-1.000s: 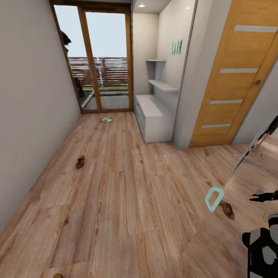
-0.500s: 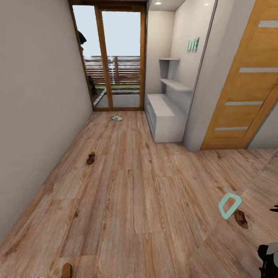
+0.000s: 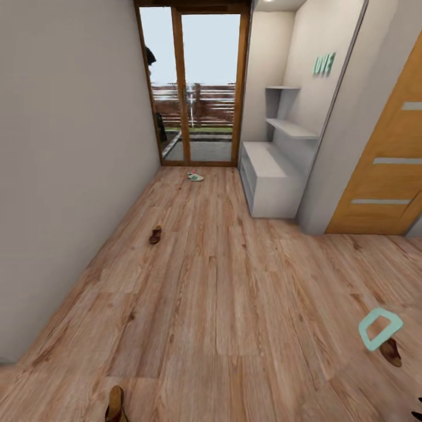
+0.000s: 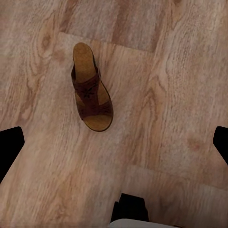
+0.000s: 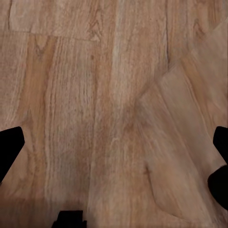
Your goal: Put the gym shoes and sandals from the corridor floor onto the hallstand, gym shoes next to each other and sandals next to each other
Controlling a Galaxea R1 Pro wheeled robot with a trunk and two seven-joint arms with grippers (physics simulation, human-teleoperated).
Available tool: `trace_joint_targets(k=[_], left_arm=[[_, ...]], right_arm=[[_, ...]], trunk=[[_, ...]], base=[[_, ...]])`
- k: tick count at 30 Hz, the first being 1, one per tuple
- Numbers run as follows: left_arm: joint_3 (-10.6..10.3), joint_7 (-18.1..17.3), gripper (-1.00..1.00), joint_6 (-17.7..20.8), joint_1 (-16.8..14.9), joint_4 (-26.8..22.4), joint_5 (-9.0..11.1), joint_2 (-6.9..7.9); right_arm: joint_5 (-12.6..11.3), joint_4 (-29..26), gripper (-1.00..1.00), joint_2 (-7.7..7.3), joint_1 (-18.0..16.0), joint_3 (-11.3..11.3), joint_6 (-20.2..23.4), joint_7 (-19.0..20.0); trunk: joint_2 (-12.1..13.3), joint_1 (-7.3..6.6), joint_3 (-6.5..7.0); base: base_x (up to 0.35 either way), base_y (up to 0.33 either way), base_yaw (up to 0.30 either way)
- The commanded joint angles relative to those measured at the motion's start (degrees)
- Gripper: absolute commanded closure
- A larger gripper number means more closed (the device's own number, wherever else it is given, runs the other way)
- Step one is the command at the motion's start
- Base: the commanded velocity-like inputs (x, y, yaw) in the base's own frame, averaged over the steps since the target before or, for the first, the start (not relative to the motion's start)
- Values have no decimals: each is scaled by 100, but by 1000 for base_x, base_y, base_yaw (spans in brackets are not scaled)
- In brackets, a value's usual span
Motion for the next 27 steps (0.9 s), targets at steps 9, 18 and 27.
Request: trace_joint_targets(k=[9, 18, 27], left_arm=[[14, -8, -100, -15, -3, 4, 7, 2], [14, -8, -100, -15, -3, 4, 6, 4], [14, -8, -100, -15, -3, 4, 6, 3]], right_arm=[[1, 3, -100, -1, -2, 3, -17, -1], [1, 3, -100, -1, -2, 3, -16, -1], [1, 3, -100, -1, -2, 1, -17, -1]], trunk=[[-2, 1, -7], [-2, 1, -7], [-2, 1, -7]], base=[[173, -103, 18], [210, -158, 2], [84, -59, 0]])
